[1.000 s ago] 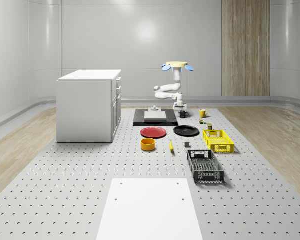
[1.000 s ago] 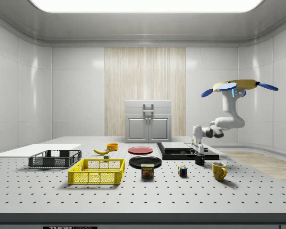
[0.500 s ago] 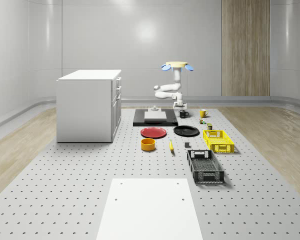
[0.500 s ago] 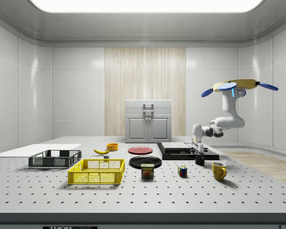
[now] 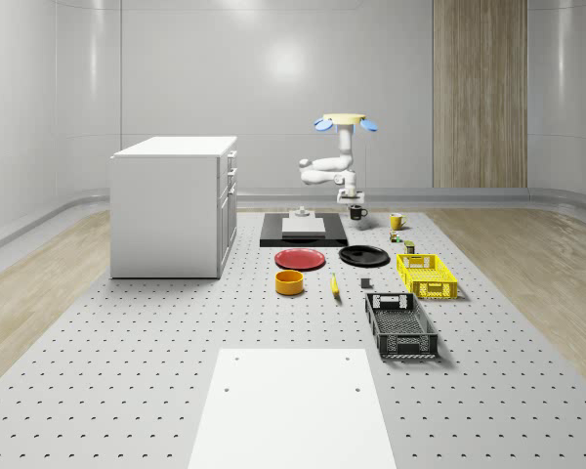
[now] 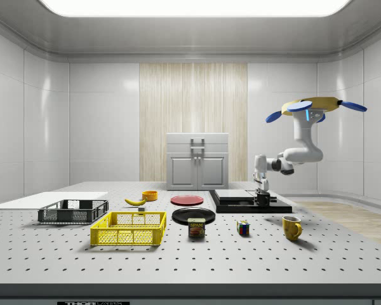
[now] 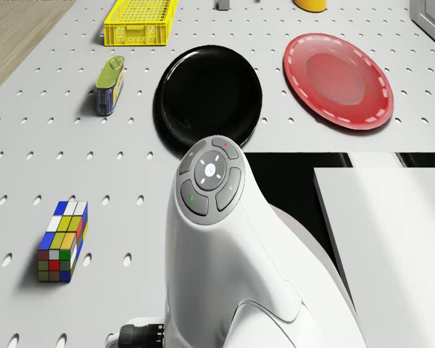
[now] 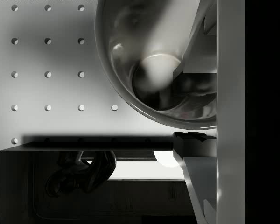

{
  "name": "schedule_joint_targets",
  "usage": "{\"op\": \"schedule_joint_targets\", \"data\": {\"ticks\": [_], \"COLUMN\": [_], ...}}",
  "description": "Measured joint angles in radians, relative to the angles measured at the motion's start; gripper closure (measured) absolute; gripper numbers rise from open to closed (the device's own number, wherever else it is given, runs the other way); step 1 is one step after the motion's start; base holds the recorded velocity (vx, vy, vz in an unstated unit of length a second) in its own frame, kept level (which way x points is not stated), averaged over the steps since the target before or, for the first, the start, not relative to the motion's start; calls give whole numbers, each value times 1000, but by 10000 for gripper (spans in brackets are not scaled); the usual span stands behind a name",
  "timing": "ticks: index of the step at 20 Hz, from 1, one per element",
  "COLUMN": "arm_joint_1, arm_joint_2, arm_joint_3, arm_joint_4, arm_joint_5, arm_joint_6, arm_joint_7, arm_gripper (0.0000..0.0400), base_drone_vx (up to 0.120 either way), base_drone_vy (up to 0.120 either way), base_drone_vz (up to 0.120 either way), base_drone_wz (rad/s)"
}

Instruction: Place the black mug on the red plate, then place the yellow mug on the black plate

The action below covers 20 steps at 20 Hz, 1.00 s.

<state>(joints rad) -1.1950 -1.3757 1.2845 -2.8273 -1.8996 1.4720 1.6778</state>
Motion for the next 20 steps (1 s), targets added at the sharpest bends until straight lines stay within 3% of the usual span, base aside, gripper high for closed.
{"op": "schedule_joint_targets", "data": {"ticks": [3,20], "arm_joint_1": [-2,-14], "arm_joint_2": [-7,-43], "arm_joint_3": [5,15], "arm_joint_4": [0,1], "arm_joint_5": [7,27], "arm_joint_6": [5,37], "arm_joint_7": [2,12], "arm_gripper": [290,290], "base_drone_vx": [120,120], "base_drone_vy": [-120,-120], "base_drone_vz": [120,0], "base_drone_wz": [0,0]}}
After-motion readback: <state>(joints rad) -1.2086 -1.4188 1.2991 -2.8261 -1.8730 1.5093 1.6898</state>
